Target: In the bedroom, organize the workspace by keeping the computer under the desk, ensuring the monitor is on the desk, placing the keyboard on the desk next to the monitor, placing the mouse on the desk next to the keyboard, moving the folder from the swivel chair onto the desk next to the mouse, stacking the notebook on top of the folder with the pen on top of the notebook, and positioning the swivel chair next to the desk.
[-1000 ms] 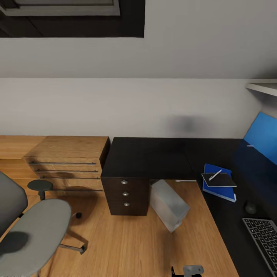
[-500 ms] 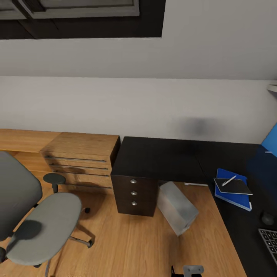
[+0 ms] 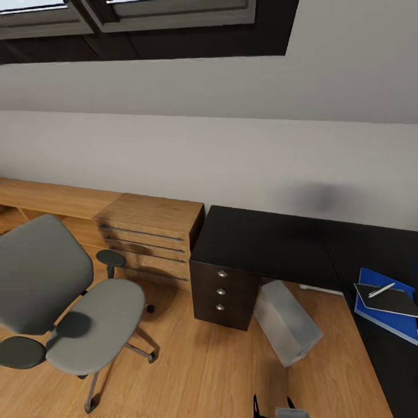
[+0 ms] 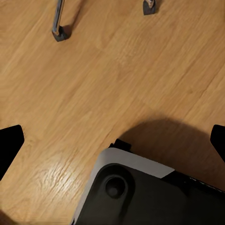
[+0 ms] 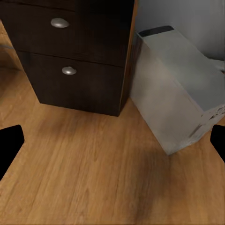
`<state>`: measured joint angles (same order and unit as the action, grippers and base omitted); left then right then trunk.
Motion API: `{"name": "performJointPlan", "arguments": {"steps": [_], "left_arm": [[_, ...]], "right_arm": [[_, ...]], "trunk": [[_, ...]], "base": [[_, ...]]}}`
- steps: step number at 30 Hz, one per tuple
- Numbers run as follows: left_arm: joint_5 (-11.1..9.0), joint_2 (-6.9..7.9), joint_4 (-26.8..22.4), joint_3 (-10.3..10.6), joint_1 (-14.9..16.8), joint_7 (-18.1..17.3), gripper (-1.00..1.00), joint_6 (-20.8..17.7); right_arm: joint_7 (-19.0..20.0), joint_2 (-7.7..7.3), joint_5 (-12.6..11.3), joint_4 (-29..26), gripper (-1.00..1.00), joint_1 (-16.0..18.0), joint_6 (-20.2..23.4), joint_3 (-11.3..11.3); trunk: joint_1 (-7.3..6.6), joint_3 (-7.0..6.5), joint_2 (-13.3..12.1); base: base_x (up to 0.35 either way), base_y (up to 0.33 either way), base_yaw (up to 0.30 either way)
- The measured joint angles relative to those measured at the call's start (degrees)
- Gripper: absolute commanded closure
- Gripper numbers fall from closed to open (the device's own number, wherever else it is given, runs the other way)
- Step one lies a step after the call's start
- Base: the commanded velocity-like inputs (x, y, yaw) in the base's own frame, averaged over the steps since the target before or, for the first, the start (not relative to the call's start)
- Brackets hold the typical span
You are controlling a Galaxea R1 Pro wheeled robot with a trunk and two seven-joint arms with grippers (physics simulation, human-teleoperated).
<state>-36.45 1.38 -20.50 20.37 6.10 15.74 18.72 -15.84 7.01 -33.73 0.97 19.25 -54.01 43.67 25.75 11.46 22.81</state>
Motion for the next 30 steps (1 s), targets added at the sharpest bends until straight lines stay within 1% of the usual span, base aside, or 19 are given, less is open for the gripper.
{"name": "performJointPlan", "arguments": {"steps": [1,2,4,5,6,7,8,9,10,11,12,13,14,16,17,20,25,30], "left_arm": [[0.08,0.01,0.02,0.08,0.00,-0.02,-1.00,0.12],[0.10,0.00,0.03,0.12,0.00,-0.03,-1.00,0.29],[0.13,0.01,0.05,0.17,0.00,-0.06,-1.00,1.84],[0.13,0.02,0.05,0.19,0.00,-0.07,-1.00,2.76],[0.06,0.04,0.05,0.20,0.00,-0.10,-1.00,5.11],[-0.05,0.02,0.32,0.25,0.00,-0.13,-1.00,9.50],[0.30,-0.21,2.92,0.56,-0.01,-0.13,-1.00,18.08],[0.97,-0.35,4.35,0.99,-0.01,-0.08,-1.00,22.29],[1.45,-0.44,5.05,1.25,0.00,-0.05,-1.00,24.45],[2.62,-0.75,6.43,1.73,0.00,0.01,-1.00,28.62],[4.67,-1.40,8.65,2.18,-0.03,0.09,-1.00,34.56],[5.78,-1.93,10.19,2.34,-0.02,0.15,-1.00,38.14],[6.68,-2.39,11.44,2.41,-0.02,0.32,-1.00,40.58],[7.85,-2.87,13.53,2.60,-0.02,0.27,-1.00,41.11],[7.98,-2.77,14.72,2.60,-0.02,0.15,-1.00,41.12],[8.56,-2.71,15.92,2.80,-0.01,0.08,-1.00,41.12],[10.35,-2.45,16.50,2.79,-0.01,0.06,-1.00,41.13],[10.74,-2.17,16.59,2.70,-0.01,0.13,-1.00,41.15]], "right_arm": [[-0.03,-0.04,-0.01,0.08,-1.00,-0.54,-2.09,-0.04],[-0.03,-0.05,0.02,0.11,-1.00,-0.78,-3.02,-0.03],[-0.04,-0.08,0.02,0.14,-1.00,-1.31,-4.89,-0.03],[-0.06,-0.09,0.02,0.14,-1.00,-1.43,-5.30,-0.04],[-0.09,-0.13,0.01,0.14,-1.00,-1.60,-5.82,-0.07],[-0.11,-0.16,0.00,0.14,-1.00,-1.75,-5.83,-0.11],[-0.13,-0.24,0.00,0.14,-1.00,-1.89,-5.83,-0.15],[-0.13,-0.25,0.02,0.14,-1.00,-1.91,-5.83,-0.13],[-0.13,-0.28,0.02,0.14,-1.00,-1.91,-5.83,-0.13],[-0.13,-0.34,0.01,0.14,-1.00,-1.92,-5.83,-0.15],[-0.13,-0.40,0.01,0.14,-1.00,-1.94,-5.83,-0.13],[-0.13,-0.42,0.02,0.14,-1.00,-1.95,-5.83,-0.09],[-0.13,-0.43,0.02,0.14,-1.00,-1.93,-5.83,-0.07],[-0.13,-0.45,0.04,0.14,-1.00,-1.97,-5.83,-0.11],[-0.13,-0.46,0.09,0.14,-1.00,-1.97,-5.83,-0.07],[-0.13,-0.46,0.10,0.14,-1.00,-1.98,-5.83,-0.05],[-0.03,-0.46,0.24,0.14,-1.00,-1.97,-5.83,-0.04],[0.09,-0.51,0.32,0.14,-1.00,-1.96,-5.82,0.03]], "trunk": [[0.00,0.00,0.00],[0.00,0.00,0.00],[0.00,0.00,0.00],[0.00,0.00,0.00],[0.00,0.00,0.00],[0.00,0.00,0.00],[0.00,0.00,0.00],[0.00,0.00,0.00],[0.00,0.00,0.00],[0.00,0.00,0.00],[0.00,0.00,0.00],[0.00,0.00,0.00],[0.00,0.00,0.00],[0.00,0.00,0.00],[0.00,0.00,0.00],[0.00,0.00,0.00],[0.00,0.00,0.00],[0.02,0.00,-0.01]], "base": [[0.000,0.000,0.282],[0.000,0.000,0.282],[0.000,0.000,0.282],[0.000,0.000,0.282],[0.000,0.000,0.282],[0.000,0.000,0.282],[0.000,0.000,0.282],[0.000,0.000,0.282],[0.000,0.000,0.282],[0.000,0.000,0.282],[0.000,0.000,0.282],[0.000,0.000,0.282],[0.000,0.000,0.282],[0.000,0.000,0.282],[0.000,0.000,0.282],[0.000,0.000,0.282],[-0.030,0.025,0.282],[-0.206,0.178,0.282]]}}
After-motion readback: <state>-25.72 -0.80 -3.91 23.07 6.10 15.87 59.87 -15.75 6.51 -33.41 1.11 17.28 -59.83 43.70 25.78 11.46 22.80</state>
